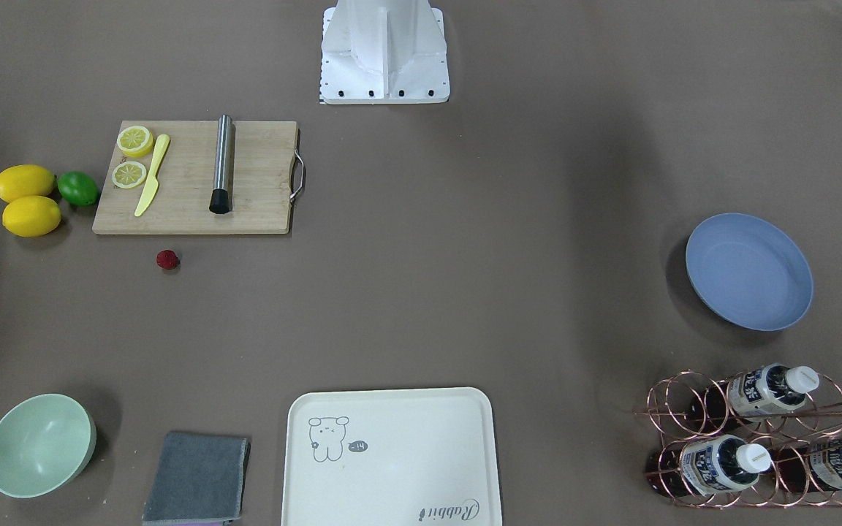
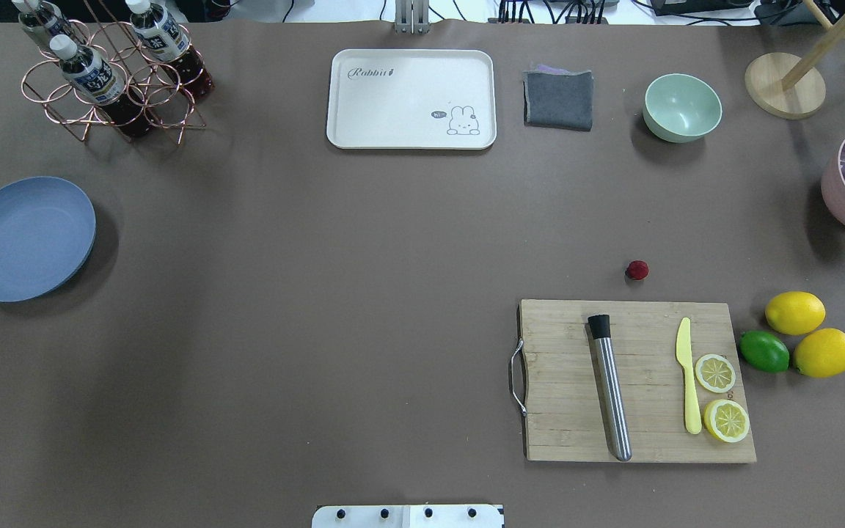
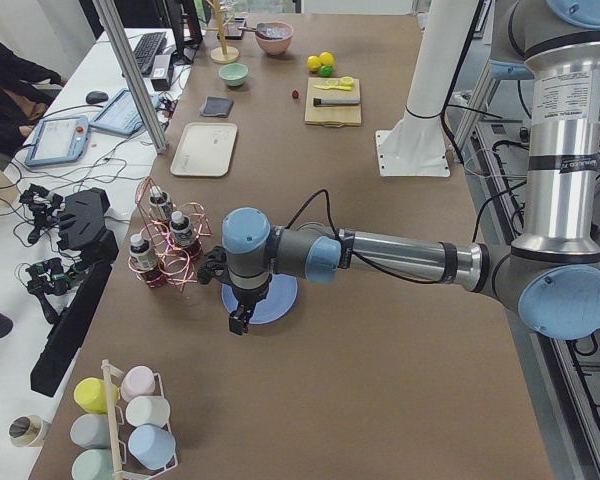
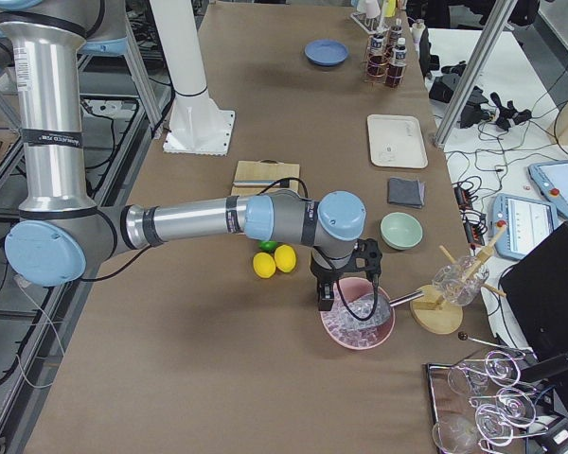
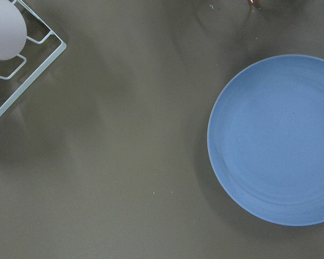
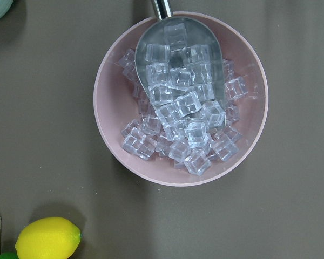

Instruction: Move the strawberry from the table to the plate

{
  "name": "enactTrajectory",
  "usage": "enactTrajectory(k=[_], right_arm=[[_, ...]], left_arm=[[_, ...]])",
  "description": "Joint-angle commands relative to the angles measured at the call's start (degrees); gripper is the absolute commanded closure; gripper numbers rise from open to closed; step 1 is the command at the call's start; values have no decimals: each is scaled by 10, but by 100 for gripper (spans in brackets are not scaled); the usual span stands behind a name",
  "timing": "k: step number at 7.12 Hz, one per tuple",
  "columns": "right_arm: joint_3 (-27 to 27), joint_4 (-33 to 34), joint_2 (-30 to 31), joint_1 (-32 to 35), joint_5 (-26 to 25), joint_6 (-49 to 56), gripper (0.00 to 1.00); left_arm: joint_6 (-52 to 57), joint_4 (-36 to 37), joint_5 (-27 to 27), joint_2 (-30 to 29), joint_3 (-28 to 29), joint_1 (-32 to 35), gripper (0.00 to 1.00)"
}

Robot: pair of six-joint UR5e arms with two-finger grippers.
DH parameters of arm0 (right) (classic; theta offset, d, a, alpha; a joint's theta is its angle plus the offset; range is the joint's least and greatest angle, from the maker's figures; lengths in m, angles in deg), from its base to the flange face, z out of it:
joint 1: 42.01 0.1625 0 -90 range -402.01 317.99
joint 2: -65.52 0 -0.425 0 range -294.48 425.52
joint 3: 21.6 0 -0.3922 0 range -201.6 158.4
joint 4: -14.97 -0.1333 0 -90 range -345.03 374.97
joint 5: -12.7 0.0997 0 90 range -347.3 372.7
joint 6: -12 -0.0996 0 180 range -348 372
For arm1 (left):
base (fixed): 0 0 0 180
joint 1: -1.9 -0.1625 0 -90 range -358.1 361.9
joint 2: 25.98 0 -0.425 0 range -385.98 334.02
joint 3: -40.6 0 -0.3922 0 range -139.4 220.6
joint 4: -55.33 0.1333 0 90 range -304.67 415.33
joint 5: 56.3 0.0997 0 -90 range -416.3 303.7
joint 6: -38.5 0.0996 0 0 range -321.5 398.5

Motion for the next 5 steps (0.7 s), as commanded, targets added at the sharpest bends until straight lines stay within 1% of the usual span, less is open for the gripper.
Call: enactTrajectory(k=[1, 4, 5], right_arm=[[-1, -1, -5, 0, -1, 0, 0], [-2, -1, -9, -1, 0, -1, 0], [-2, -1, -9, -1, 0, -1, 0]], left_arm=[[0, -1, -1, -2, 2, 0, 2], [1, -1, 0, -2, 4, -1, 2], [2, -5, -1, -2, -7, -7, 2]])
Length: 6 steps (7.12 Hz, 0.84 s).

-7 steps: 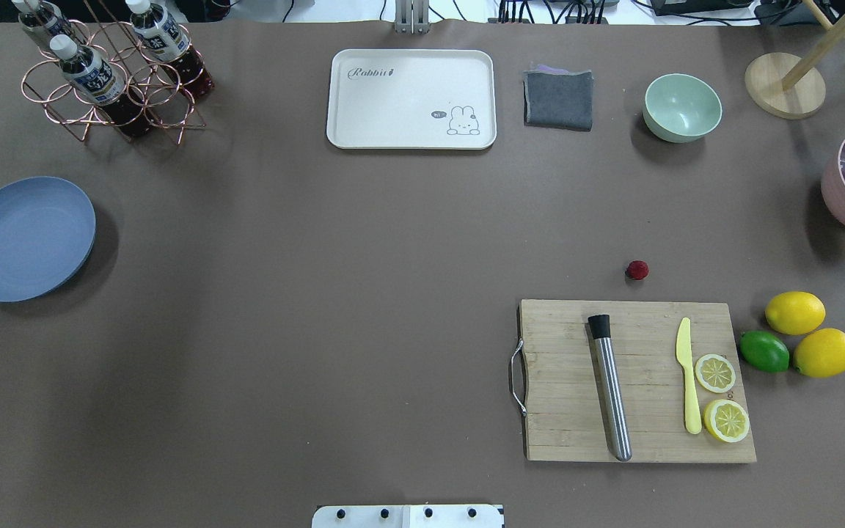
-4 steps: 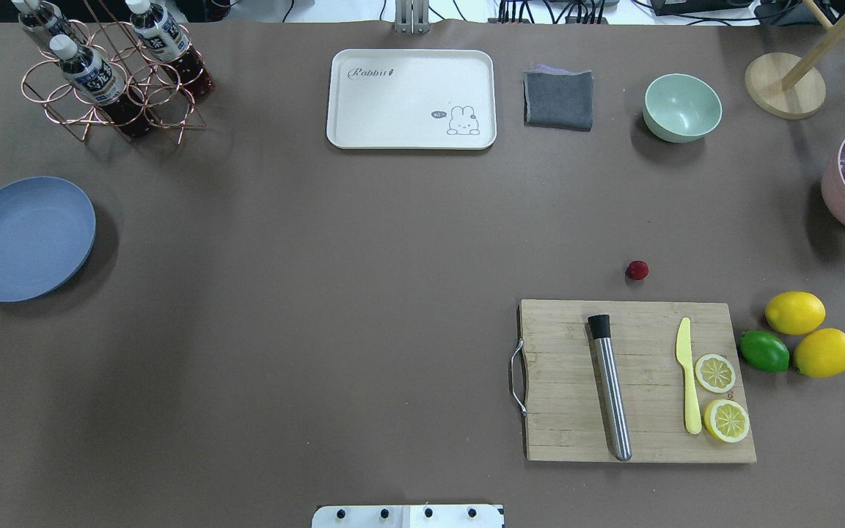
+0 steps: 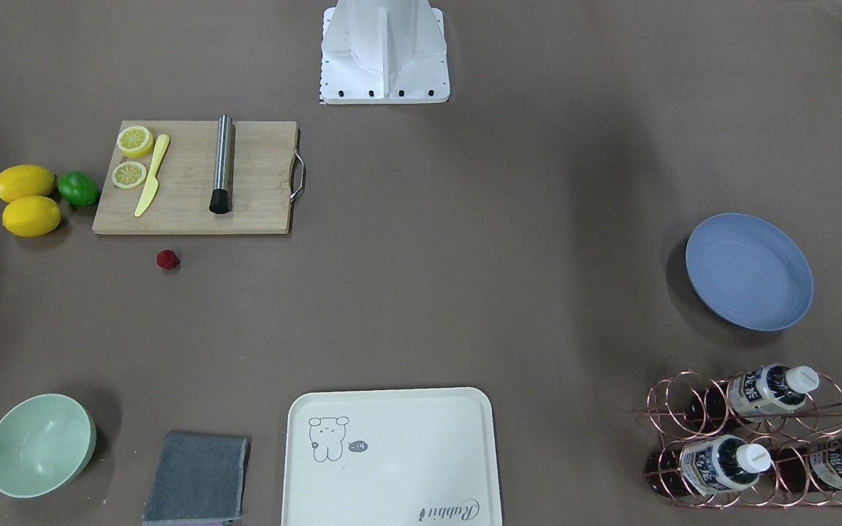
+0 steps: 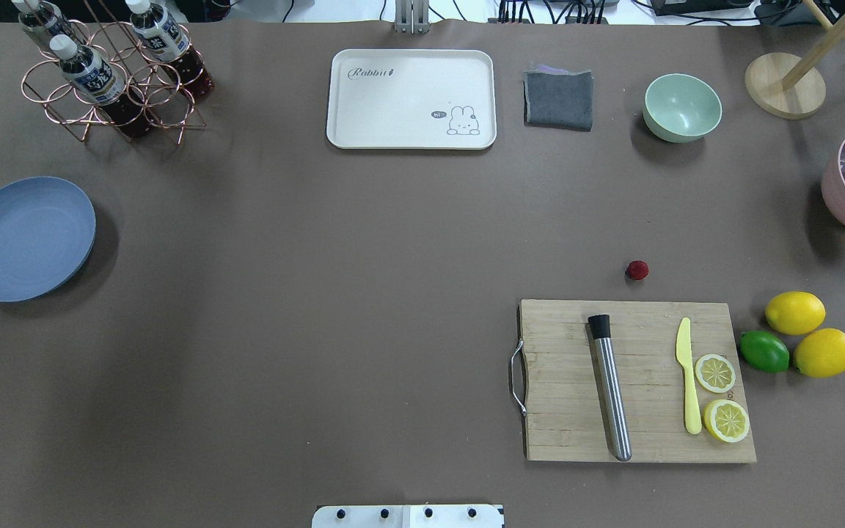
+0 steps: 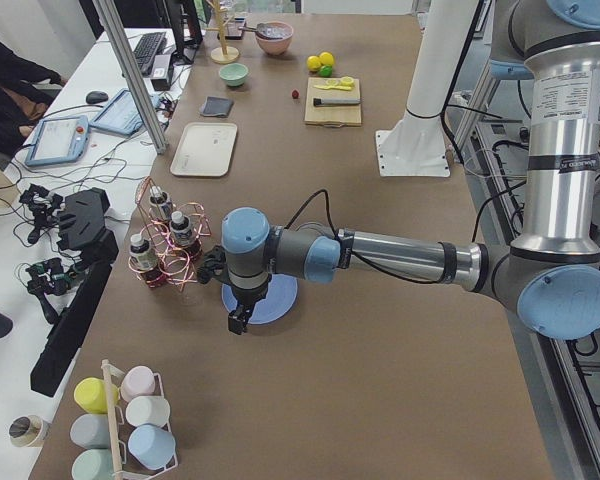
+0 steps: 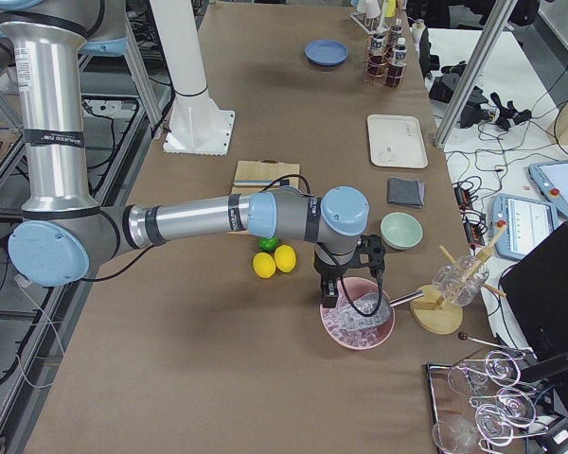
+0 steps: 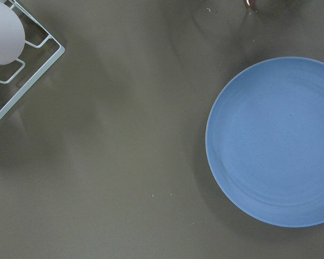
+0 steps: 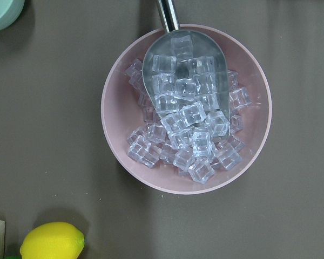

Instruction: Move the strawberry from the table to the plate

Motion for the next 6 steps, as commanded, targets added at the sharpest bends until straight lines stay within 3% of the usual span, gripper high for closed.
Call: enactTrajectory(k=[1, 2, 3, 5, 6], right_arm=[[-5, 0, -6, 0, 1, -6, 0], [-7, 0, -9, -2, 1, -19, 0], [-8, 0, -18, -6, 4, -27, 0], [-12, -10, -34, -26, 10, -28, 0], [-10, -47, -37, -41, 15, -48, 0]], left_arm=[[1, -47, 0, 5, -12, -3, 2], [-2, -101, -1, 23, -6, -3, 2], [-3, -99, 0, 20, 0, -6, 2], [-4, -103, -66, 7, 29, -7, 2], [-5, -104, -81, 7, 35, -7, 2]])
